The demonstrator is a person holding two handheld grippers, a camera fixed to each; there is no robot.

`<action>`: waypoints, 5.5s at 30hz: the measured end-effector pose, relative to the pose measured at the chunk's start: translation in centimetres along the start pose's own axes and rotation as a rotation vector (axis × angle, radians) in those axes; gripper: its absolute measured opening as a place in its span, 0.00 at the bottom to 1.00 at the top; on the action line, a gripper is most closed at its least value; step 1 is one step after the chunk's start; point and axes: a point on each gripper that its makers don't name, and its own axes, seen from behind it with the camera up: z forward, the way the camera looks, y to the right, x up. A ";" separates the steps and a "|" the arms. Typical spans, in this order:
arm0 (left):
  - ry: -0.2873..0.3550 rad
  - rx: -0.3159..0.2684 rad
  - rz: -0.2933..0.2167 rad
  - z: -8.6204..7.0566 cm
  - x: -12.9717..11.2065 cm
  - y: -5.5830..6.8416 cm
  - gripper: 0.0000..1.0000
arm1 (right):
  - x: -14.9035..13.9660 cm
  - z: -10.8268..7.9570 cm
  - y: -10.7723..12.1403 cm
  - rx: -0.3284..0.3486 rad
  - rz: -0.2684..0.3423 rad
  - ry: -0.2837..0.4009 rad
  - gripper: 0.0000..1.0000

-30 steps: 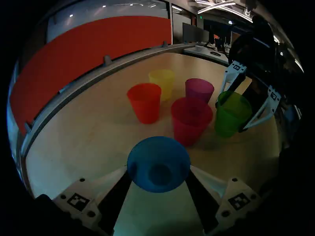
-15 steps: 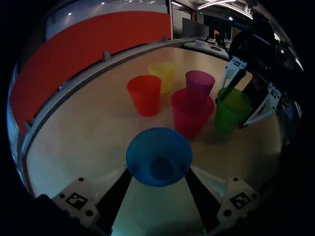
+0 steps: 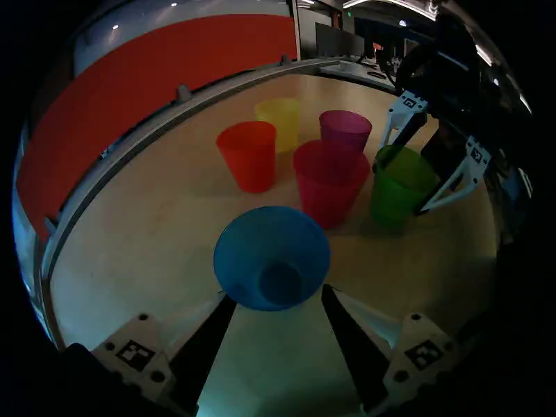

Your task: Pour water

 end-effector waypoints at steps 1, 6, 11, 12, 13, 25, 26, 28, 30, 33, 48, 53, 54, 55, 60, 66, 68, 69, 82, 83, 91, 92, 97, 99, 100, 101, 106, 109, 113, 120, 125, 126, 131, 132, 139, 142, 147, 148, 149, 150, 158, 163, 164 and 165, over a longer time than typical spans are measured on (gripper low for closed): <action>-0.001 0.000 0.001 0.0 0.0 0.1 0.90 | 0.0 0.0 0.0 0.000 0.002 0.000 0.88; -0.004 0.001 -0.001 -0.2 -0.1 0.2 0.89 | -0.1 -0.1 0.2 -0.007 0.014 0.004 0.91; -0.013 0.009 -0.015 -0.2 -0.5 -0.1 0.89 | -0.4 -0.1 0.3 -0.017 0.018 0.003 0.95; -0.015 0.012 -0.017 -0.3 -0.6 -0.2 0.89 | -0.5 -0.2 0.4 -0.019 0.019 0.001 0.95; -0.016 0.016 -0.018 -0.4 -0.7 -0.2 0.90 | -0.6 -0.3 0.3 -0.021 0.020 -0.001 0.96; -0.013 0.032 -0.056 -2.0 -1.8 -0.2 0.90 | -1.7 -2.2 0.4 -0.064 0.066 0.012 1.00; -0.012 0.033 -0.060 -2.2 -1.9 -0.1 0.90 | -1.8 -2.4 0.4 -0.069 0.070 0.013 1.00; -0.006 0.045 -0.062 -2.6 -1.9 -0.2 0.90 | -1.9 -2.9 0.5 -0.082 0.077 0.018 1.00; 0.002 0.060 -0.064 -3.1 -2.0 -0.4 0.90 | -2.0 -3.4 0.7 -0.097 0.086 0.025 1.00; 0.019 0.085 -0.075 -3.8 -2.0 -0.7 0.90 | -2.0 -4.2 1.0 -0.120 0.105 0.036 1.00; 0.170 0.238 -0.214 -8.4 -1.3 -2.5 0.90 | -0.1 -8.1 2.7 -0.260 0.178 0.144 1.00; 0.239 0.304 -0.256 -9.8 -1.0 -3.1 0.90 | 0.7 -9.3 3.1 -0.307 0.197 0.183 1.00; 0.255 0.317 -0.264 -10.1 -1.0 -3.3 0.90 | 0.9 -9.5 3.3 -0.320 0.202 0.190 1.00; 0.269 0.329 -0.272 -10.4 -0.9 -3.4 0.90 | 1.0 -9.8 3.4 -0.333 0.207 0.197 1.00; 0.338 0.370 -0.317 -11.5 -0.7 -3.7 0.90 | 1.6 -10.9 4.7 -0.402 0.239 0.236 1.00; 0.408 0.428 -0.342 -12.8 0.1 -4.2 0.90 | 2.4 -12.3 6.5 -0.502 0.272 0.276 1.00; 0.427 0.452 -0.347 -13.3 0.4 -4.4 0.90 | 2.8 -12.8 6.9 -0.533 0.278 0.292 1.00; 0.438 0.464 -0.351 -13.6 0.5 -4.5 0.90 | 3.1 -13.0 7.1 -0.547 0.280 0.302 1.00; 0.577 0.614 -0.414 -17.1 1.9 -5.5 0.90 | 5.6 -15.2 9.7 -0.730 0.300 0.430 1.00; 0.589 0.627 -0.417 -17.4 2.0 -5.5 0.90 | 5.8 -15.3 10.0 -0.747 0.302 0.442 1.00; 0.663 0.704 -0.446 -18.8 2.7 -6.0 0.90 | 6.7 -17.6 11.6 -0.893 0.343 0.534 1.00; 0.667 0.710 -0.450 -18.8 2.7 -6.0 0.90 | 6.8 -17.9 11.7 -0.907 0.352 0.543 1.00; 0.691 0.735 -0.461 -18.9 2.9 -6.3 0.90 | 6.6 -18.7 12.3 -0.946 0.402 0.589 1.00; 0.700 0.744 -0.458 -19.0 3.1 -6.3 0.90 | 6.4 -18.8 12.4 -0.950 0.415 0.597 1.00; 0.706 0.751 -0.456 -19.2 3.2 -6.4 0.90 | 6.2 -18.8 12.5 -0.951 0.419 0.596 1.00; 0.711 0.758 -0.454 -19.4 3.3 -6.4 0.89 | 6.0 -18.8 12.5 -0.952 0.424 0.595 1.00; 0.737 0.791 -0.441 -20.1 3.6 -6.8 0.90 | 5.7 -19.1 12.6 -0.970 0.419 0.587 0.99; 0.743 0.802 -0.435 -20.2 3.7 -6.9 0.90 | 6.2 -19.5 12.6 -0.985 0.398 0.593 0.99; 0.747 0.819 -0.429 -20.2 3.5 -7.1 0.90 | 7.2 -19.9 12.3 -0.995 0.355 0.608 0.99; 0.753 0.854 -0.411 -20.2 2.4 -7.8 0.90 | 8.5 -20.0 11.7 -1.004 0.297 0.599 0.99; 0.761 0.854 -0.422 -20.0 1.1 -8.4 0.90 | 8.5 -19.9 11.6 -1.022 0.292 0.591 0.99; 0.764 0.853 -0.424 -19.9 0.9 -8.5 0.90 | 8.4 -19.9 11.6 -1.024 0.295 0.590 0.99; 0.772 0.854 -0.426 -19.8 -0.2 -9.1 0.90 | 8.2 -19.7 11.6 -1.030 0.306 0.585 0.99; 0.770 0.856 -0.427 -19.7 -0.5 -9.2 0.90 | 8.3 -19.6 11.6 -1.031 0.306 0.585 0.99; 0.762 0.868 -0.441 -19.3 -2.3 -10.2 0.90 | 8.6 -19.8 11.9 -1.048 0.298 0.573 0.99; 0.764 0.864 -0.453 -19.2 -2.9 -10.4 0.90 | 8.6 -19.9 12.1 -1.059 0.296 0.565 0.99; 0.761 0.861 -0.463 -19.0 -3.7 -10.9 0.90 | 8.4 -19.7 12.3 -1.067 0.301 0.559 0.99; 0.757 0.863 -0.463 -19.0 -3.9 -10.9 0.90 | 8.4 -19.6 12.3 -1.066 0.304 0.558 0.99; 0.753 0.865 -0.464 -18.9 -4.1 -11.0 0.90 | 8.4 -19.5 12.3 -1.064 0.306 0.558 0.99; 0.750 0.866 -0.463 -18.8 -4.3 -11.1 0.90 | 8.4 -19.4 12.3 -1.063 0.308 0.558 0.99; 0.757 0.858 -0.469 -18.5 -4.7 -11.0 0.90 | 8.4 -19.1 12.3 -1.058 0.316 0.557 0.99; 0.765 0.855 -0.469 -18.4 -4.7 -11.0 0.90 | 8.5 -19.1 12.3 -1.059 0.315 0.558 0.99; 0.765 0.855 -0.469 -18.3 -4.8 -11.0 0.90 | 8.5 -19.1 12.3 -1.059 0.315 0.558 0.99; 0.763 0.855 -0.469 -18.3 -4.8 -11.0 0.90 | 8.5 -19.1 12.3 -1.059 0.314 0.558 0.99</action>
